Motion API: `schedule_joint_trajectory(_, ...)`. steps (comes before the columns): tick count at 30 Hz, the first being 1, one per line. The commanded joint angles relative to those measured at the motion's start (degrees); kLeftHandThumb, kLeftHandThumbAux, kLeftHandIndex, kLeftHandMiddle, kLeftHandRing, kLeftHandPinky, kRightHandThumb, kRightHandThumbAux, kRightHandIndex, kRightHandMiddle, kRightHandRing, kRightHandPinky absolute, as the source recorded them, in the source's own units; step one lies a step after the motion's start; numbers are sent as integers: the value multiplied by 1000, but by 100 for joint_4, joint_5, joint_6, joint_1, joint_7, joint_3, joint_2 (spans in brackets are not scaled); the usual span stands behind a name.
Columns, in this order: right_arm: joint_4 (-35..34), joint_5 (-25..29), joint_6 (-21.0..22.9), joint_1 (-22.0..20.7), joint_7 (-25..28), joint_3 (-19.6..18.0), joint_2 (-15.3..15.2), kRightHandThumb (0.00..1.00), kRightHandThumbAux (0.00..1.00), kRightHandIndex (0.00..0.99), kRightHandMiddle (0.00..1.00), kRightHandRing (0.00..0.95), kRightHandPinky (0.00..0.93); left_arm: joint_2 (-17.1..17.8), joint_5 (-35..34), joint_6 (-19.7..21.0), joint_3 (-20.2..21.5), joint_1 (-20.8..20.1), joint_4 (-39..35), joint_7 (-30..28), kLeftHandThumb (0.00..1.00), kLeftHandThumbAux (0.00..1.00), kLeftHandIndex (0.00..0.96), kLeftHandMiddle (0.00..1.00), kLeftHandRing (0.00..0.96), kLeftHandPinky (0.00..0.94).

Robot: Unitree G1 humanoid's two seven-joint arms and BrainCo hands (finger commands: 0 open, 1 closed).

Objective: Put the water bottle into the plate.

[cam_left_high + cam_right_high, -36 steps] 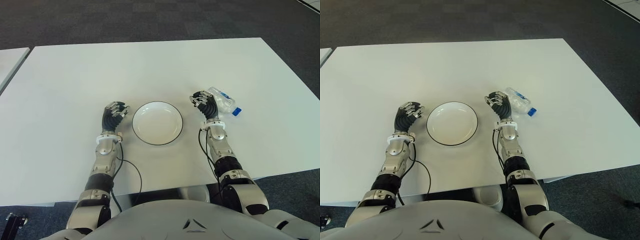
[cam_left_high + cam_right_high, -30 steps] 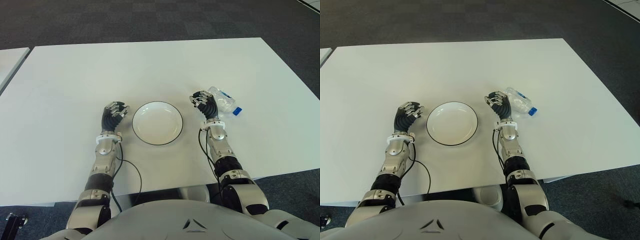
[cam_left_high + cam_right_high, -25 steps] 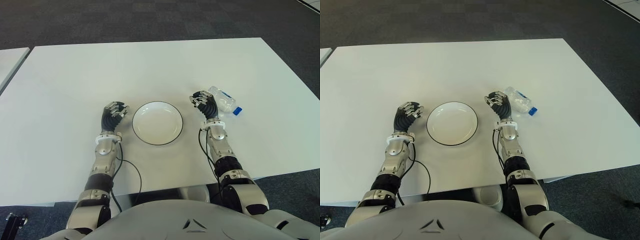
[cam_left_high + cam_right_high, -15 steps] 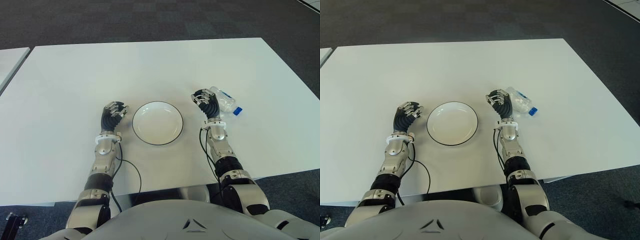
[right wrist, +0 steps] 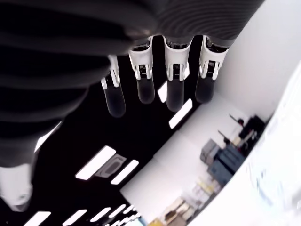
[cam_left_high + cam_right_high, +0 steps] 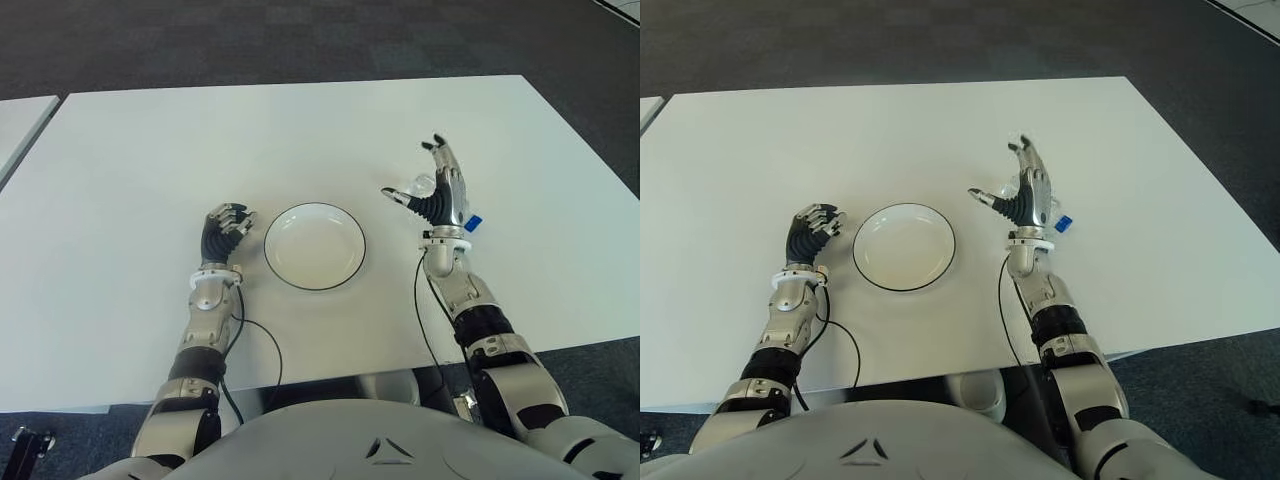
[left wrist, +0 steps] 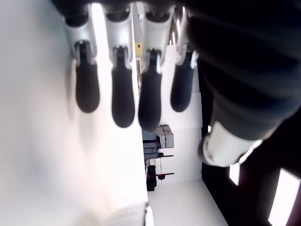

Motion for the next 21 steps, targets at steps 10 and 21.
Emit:
schedule_joint_trajectory(10,-924,-249,1730,-92,452,131,-60,576,248,0,0,0,0,-28,13,82,-21,40,76,-7,703,719,429,522,515,519)
schedule_joint_trajectory(21,-1380,-331,3663,-244,2215,308,-161,595,188,0,0,0,0,-54,12,-14,-16,55,82,17,706,718,430,532,528,524)
